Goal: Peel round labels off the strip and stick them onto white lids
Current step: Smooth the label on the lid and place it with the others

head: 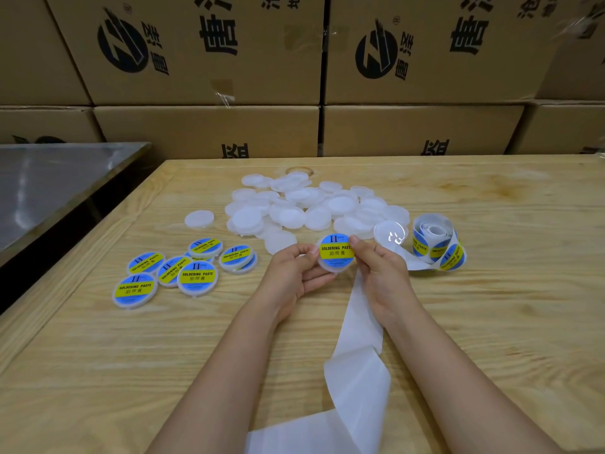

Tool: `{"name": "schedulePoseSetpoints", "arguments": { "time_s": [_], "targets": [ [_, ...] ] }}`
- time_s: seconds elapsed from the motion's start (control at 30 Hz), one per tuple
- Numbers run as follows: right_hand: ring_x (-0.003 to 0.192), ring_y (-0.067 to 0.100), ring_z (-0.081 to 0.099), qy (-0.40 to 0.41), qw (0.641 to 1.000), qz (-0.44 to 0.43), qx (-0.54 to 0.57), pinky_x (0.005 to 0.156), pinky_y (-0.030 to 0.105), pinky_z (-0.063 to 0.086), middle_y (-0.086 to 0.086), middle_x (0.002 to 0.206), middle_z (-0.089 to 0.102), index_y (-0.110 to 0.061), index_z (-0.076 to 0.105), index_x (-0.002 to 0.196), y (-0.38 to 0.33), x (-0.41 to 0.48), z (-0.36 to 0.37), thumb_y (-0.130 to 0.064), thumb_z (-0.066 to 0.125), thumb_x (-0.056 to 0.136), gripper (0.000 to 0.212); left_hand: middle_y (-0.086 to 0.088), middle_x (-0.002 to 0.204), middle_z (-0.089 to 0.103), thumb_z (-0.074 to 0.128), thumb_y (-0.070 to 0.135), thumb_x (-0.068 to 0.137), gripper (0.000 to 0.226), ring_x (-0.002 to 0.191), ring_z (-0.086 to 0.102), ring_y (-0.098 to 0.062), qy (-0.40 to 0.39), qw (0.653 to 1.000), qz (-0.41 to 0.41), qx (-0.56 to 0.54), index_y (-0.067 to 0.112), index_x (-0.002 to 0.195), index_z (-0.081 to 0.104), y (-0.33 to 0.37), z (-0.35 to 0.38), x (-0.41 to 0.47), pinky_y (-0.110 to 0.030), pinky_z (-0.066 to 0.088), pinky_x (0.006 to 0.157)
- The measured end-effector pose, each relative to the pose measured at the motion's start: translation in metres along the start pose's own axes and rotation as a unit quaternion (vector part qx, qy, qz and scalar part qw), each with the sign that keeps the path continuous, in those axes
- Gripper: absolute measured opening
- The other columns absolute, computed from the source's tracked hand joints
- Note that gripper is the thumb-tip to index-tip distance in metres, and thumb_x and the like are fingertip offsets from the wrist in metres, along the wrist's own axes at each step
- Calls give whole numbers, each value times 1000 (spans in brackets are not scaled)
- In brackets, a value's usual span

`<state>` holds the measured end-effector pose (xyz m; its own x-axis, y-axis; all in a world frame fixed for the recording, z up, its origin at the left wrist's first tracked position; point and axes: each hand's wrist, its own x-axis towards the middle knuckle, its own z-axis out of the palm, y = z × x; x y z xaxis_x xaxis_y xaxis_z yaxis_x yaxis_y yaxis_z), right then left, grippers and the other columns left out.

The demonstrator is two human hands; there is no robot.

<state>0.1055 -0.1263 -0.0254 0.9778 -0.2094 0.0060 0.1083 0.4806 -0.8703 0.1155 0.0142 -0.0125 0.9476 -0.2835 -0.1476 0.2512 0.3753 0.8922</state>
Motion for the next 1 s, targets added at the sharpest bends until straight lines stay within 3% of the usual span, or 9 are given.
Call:
{"name": "schedulePoseSetpoints", "arguments": {
  "time_s": [0.17,0.27,0.47,0.6,0.8,0.9,1.0],
  "targets": [
    [101,23,62,14,999,10,-29,105,36,41,16,92,68,0,67,80,3,3,-3,-17,70,75,18,-16,90,71,45,8,97,15,78,72,-22,-3,1000,-2,2,-3,105,51,-1,0,1,-29,59,68],
    [103,24,63,20,999,9,-43,106,38,40,15,92,70,-1,69,79,4,4,-4,-21,73,69,22,-16,91,70,45,8,98,10,78,71,-22,-4,1000,-2,8,0,98,52,-2,-1,1,-30,59,69],
    [110,30,61,28,999,8,-43,107,41,39,17,94,70,-1,69,78,4,5,-5,-25,74,64,28,-15,92,69,44,12,98,20,77,71,-18,-2,999,10,42,-3,110,50,-3,0,1,-27,59,71],
    [100,23,64,33,998,5,-49,105,37,42,12,89,71,-3,69,75,5,6,-4,-16,72,75,14,-18,97,68,45,13,98,24,79,71,-19,0,998,17,57,-5,113,49,-4,1,0,-28,59,73],
    [95,21,66,53,994,-11,-99,91,30,48,13,90,72,-4,69,74,5,4,-4,-15,72,79,13,-22,104,68,46,12,98,30,83,70,-23,11,997,19,72,-10,118,49,-4,2,-1,-29,58,75],
    [79,11,65,73,982,-56,-167,75,21,47,5,80,71,-8,67,71,6,2,-3,-16,73,79,13,-23,104,67,47,10,97,29,83,70,-23,16,997,20,72,-10,117,50,-4,2,-1,-29,58,75],
    [70,6,60,75,962,-108,-239,69,17,46,-1,74,67,-11,65,71,5,0,-1,-16,73,79,13,-23,101,68,47,11,97,26,82,71,-23,17,997,20,70,-8,114,53,-5,1,0,-28,58,75]
  ]
}}
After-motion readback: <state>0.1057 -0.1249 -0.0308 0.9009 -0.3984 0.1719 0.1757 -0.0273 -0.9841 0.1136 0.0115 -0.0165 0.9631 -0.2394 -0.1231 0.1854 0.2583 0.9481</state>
